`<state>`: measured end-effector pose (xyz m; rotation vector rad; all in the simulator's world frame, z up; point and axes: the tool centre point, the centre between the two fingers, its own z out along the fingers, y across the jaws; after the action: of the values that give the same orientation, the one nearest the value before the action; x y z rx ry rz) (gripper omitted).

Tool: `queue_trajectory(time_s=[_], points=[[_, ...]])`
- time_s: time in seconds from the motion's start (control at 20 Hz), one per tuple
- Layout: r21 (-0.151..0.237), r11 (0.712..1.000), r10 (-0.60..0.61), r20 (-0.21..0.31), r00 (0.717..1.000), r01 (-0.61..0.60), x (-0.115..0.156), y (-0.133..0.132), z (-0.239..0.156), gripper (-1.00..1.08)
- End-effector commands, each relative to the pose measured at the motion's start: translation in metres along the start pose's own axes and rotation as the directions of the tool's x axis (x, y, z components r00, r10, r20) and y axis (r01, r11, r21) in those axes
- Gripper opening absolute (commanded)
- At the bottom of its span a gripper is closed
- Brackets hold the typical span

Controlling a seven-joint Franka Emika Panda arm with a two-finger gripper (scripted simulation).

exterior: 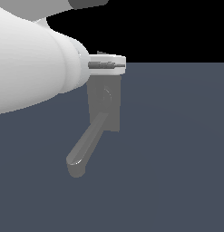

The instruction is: Turn on the faucet by rotating a designated handle.

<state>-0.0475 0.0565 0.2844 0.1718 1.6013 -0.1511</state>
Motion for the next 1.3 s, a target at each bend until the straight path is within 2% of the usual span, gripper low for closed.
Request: queue_trajectory(time_s=[0.0,0.8,0.85,0.9,1.25], points=[[0.011,1.0,0.003,0.001,1.0,-0.003,0.001,-0.012,0.002,-1.0],[0.026,1.0,0.01,0.036,0.999,-0.011,0.001,-0.076,0.008,-1.0],[0.026,1.0,0.01,0.036,0.999,-0.011,0.001,-0.076,0.008,-1.0],[0.022,1.0,0.004,0.008,1.0,-0.004,0.012,-0.071,0.0,-1.0],[0.024,1.0,0.006,0.017,1.0,-0.006,0.023,-0.088,0.002,-1.0]])
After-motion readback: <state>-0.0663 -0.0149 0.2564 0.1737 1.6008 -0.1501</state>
